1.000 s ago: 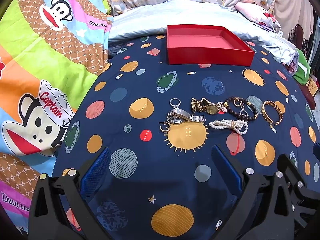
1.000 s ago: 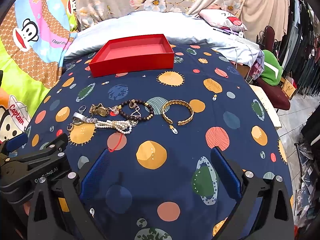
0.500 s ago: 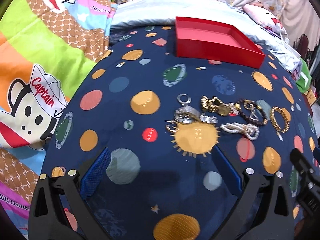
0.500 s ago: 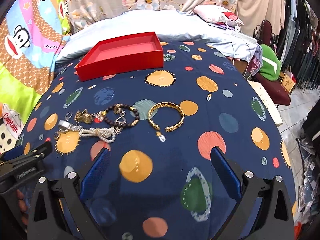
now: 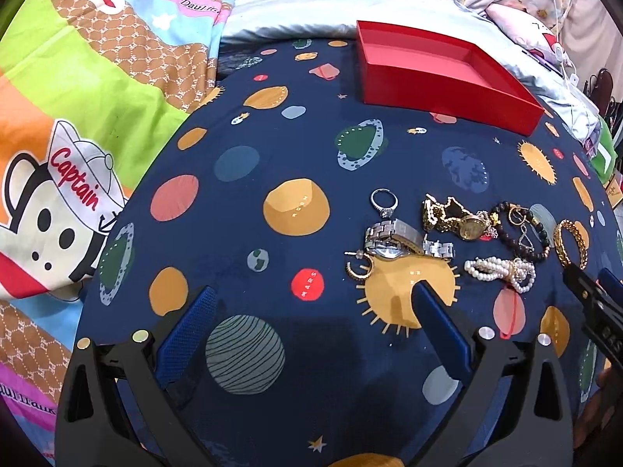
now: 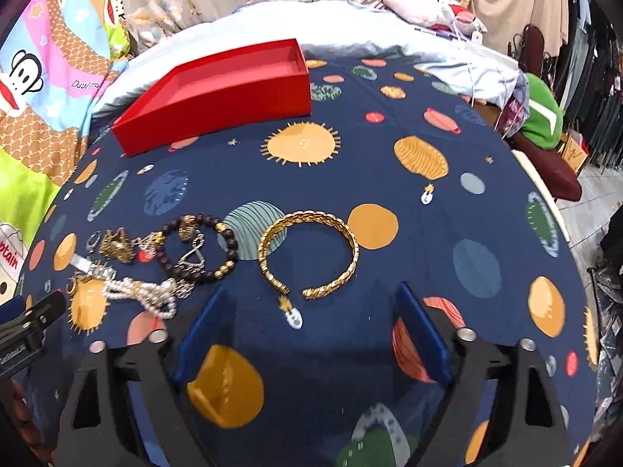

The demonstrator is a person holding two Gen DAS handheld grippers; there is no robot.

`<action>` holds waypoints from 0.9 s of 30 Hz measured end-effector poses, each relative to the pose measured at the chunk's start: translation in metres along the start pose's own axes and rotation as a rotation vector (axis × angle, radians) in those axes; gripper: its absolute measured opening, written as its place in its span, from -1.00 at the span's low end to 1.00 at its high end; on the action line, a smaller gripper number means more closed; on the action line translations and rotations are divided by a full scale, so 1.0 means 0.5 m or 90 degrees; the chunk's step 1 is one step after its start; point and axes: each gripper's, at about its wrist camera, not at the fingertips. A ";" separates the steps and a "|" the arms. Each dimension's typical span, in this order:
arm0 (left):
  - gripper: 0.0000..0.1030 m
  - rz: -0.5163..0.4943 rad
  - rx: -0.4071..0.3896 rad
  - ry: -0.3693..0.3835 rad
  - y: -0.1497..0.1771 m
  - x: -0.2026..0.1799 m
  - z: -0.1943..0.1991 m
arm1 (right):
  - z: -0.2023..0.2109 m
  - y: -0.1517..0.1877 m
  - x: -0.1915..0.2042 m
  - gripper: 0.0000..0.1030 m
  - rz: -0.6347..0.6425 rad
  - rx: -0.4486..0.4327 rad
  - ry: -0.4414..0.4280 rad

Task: Organize jewelry
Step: 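Grasp the gold cuff bangle with the right tool while the left tool grasps the silver watch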

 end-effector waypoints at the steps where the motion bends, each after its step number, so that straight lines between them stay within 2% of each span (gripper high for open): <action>1: 0.90 -0.002 0.003 -0.001 -0.001 -0.002 -0.003 | -0.006 -0.001 -0.002 0.52 -0.002 0.004 -0.002; 12: 0.90 -0.013 0.006 0.012 -0.019 -0.018 -0.027 | -0.027 -0.027 0.010 0.13 0.001 -0.003 -0.011; 19: 0.90 -0.010 0.004 0.029 -0.026 -0.026 -0.033 | -0.026 -0.028 0.006 0.12 -0.008 -0.008 -0.018; 27: 0.89 0.021 0.013 0.050 -0.047 -0.032 -0.050 | -0.024 -0.026 0.001 0.13 -0.017 -0.008 -0.024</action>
Point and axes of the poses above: each gripper's, at about its wrist camera, not at the fingertips, and z roughly against the way its jaws point, x to its left, y to its underside, and after that the axes turned 7 degrees about -z, right-handed
